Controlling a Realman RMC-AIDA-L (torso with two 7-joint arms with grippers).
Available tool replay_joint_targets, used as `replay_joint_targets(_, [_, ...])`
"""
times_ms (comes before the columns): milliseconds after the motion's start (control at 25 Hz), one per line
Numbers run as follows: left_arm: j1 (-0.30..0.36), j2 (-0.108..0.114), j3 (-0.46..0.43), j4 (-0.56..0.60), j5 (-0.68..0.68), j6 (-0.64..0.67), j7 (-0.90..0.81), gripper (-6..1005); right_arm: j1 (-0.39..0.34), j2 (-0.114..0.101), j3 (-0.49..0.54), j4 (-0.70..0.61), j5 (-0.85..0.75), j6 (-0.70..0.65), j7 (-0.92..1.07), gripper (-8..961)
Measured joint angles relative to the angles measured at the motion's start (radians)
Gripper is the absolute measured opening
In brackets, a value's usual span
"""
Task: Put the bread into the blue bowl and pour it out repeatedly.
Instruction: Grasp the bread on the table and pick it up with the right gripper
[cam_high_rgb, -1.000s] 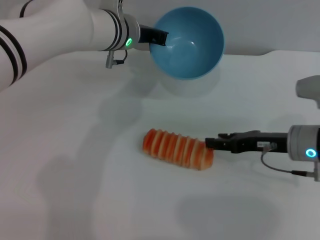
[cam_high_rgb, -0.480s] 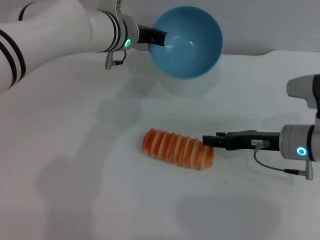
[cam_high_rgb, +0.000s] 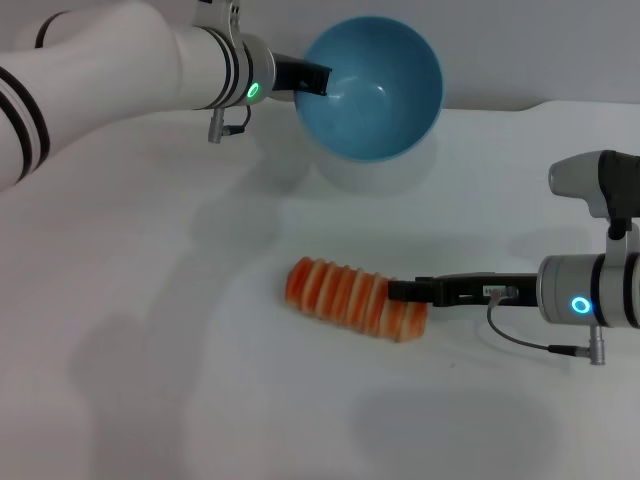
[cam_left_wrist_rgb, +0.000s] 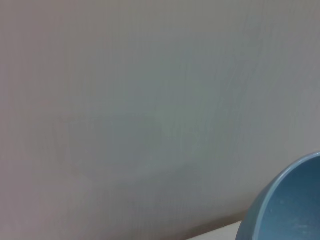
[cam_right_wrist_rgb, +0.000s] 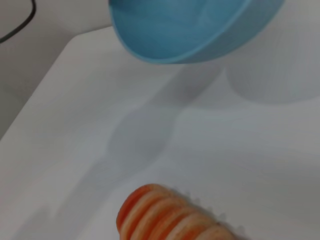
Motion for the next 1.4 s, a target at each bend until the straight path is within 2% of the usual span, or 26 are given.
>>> replay_joint_targets(520, [0.010, 0.000, 0.000, 0.002, -0.001, -0.001, 0.000, -1, -0.010, 0.000, -0.015, -0.016, 0.007, 0.003, -0.011, 483])
replay_joint_targets(720, [0.016, 0.002, 0.000, 0.003, -0.001, -0.008, 0.000, -1, -0.012, 0.000, -0.016, -0.031, 0.008, 0.003, -0.026, 326])
replay_joint_targets(1000, [0.018, 0.002, 0.000, 0.003, -0.001, -0.011, 0.000, -1, -0.024, -0.005, -0.023, -0.097, 0.012, -0.064, -0.050, 271])
replay_joint_targets(1120, [0.019, 0.005, 0.000, 0.002, -0.001, -0.008, 0.000, -1, -0.053, -0.013, -0.023, -0.195, 0.008, -0.098, -0.034, 258])
replay_joint_targets(1400, [0.017, 0.007, 0.000, -0.005, 0.000, -0.003, 0.008, -1, -0.188, -0.019, -0.022, -0.562, -0.119, -0.198, 0.127, 227])
